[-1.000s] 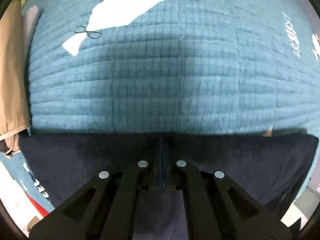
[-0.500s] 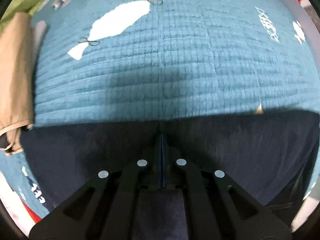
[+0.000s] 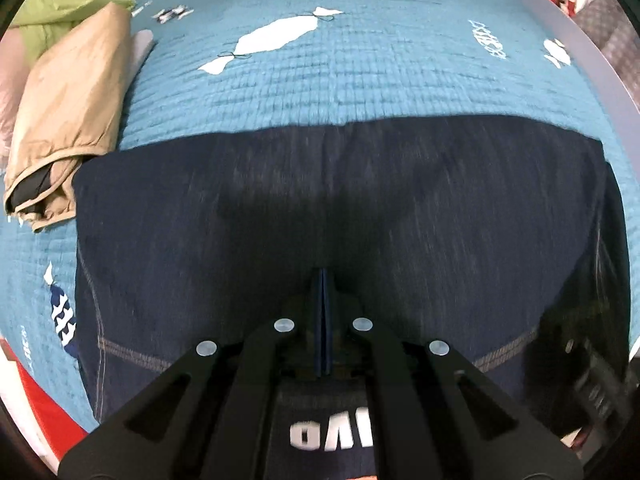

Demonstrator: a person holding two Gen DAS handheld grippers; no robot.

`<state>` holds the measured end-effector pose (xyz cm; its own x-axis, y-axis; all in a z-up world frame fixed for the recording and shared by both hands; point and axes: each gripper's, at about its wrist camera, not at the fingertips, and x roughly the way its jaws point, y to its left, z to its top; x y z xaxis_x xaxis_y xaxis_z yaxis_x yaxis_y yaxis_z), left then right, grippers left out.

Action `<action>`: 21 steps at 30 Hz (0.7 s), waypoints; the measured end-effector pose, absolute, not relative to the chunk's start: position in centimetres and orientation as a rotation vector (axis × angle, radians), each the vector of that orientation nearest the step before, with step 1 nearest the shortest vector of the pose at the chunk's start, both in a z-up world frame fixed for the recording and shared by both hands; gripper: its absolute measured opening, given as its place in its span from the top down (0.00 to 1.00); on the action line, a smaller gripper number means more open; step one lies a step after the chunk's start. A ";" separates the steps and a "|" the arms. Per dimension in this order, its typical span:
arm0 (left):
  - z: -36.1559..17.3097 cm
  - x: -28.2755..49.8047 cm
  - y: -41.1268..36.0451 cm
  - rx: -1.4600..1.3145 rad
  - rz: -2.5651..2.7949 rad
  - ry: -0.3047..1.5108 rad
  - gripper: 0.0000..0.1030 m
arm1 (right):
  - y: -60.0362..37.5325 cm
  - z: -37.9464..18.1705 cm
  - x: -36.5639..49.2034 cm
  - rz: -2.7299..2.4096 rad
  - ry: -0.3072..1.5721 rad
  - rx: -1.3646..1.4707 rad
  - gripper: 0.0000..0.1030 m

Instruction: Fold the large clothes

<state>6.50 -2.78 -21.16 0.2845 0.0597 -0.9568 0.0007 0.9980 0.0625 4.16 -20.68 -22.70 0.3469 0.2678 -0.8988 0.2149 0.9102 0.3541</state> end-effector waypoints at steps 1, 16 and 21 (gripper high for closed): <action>-20.6 5.1 -2.3 0.063 0.040 1.271 1.00 | -20.7 -22.7 4.1 0.037 1.227 0.453 0.57; -22.3 -9.5 -4.3 0.134 0.051 1.247 0.99 | -19.9 -22.8 3.6 0.055 1.182 0.405 0.57; -20.9 -10.1 -3.9 0.112 0.044 1.258 1.00 | -19.8 -22.7 4.1 0.039 1.214 0.406 0.57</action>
